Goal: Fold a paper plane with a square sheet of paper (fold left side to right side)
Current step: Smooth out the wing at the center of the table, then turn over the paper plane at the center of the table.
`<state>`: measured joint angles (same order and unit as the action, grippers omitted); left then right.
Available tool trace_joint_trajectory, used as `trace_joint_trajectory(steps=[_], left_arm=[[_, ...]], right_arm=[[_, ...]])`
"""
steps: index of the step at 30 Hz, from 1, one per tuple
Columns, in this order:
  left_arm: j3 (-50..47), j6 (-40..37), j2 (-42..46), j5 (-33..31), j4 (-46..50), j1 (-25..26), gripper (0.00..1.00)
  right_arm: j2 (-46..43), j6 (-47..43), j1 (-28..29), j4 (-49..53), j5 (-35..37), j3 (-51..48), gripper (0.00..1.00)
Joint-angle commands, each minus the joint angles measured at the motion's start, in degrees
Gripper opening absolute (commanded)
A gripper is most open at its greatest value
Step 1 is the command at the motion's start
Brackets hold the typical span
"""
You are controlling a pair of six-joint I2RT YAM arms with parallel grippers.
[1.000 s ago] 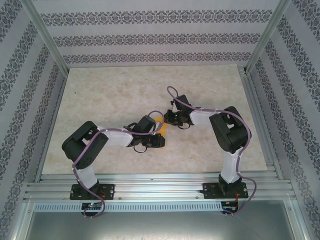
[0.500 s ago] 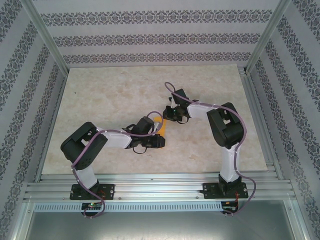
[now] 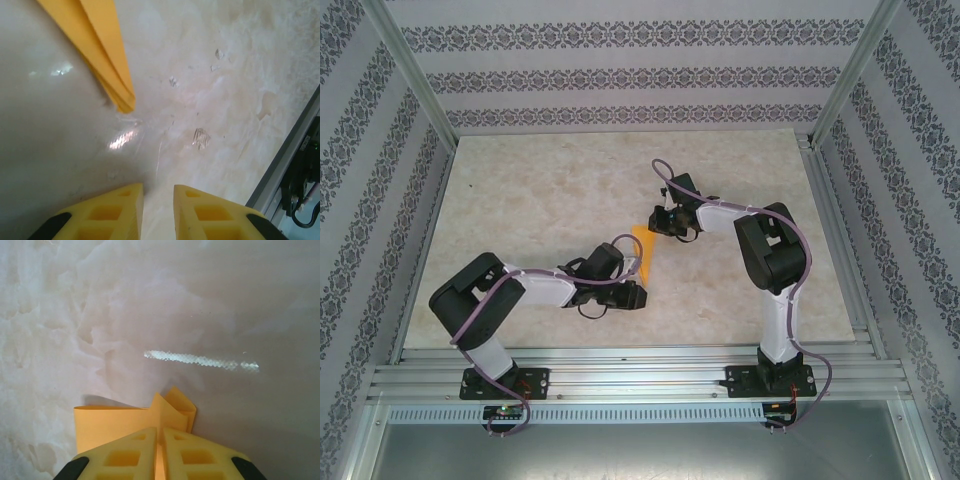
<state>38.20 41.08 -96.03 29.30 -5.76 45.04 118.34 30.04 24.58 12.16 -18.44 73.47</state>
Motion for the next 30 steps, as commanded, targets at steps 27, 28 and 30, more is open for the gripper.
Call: trace_joint_trajectory(steps=[27, 28, 30], left_arm=[[3.4, -3.9, 27.1, -32.1, 23.9, -22.0, 0.66], [3.1, -4.0, 27.4, -32.2, 23.9, -22.3, 0.67], [2.1, -4.0, 28.4, -32.3, 23.7, -22.7, 0.67]], right_arm=[[-8.7, -4.9, 22.2, 27.6, 34.8, 12.3, 0.4], [-7.8, -4.8, 23.0, 28.5, 35.4, 13.1, 0.4], [-5.5, -4.2, 24.0, 30.0, 36.1, 14.2, 0.4]])
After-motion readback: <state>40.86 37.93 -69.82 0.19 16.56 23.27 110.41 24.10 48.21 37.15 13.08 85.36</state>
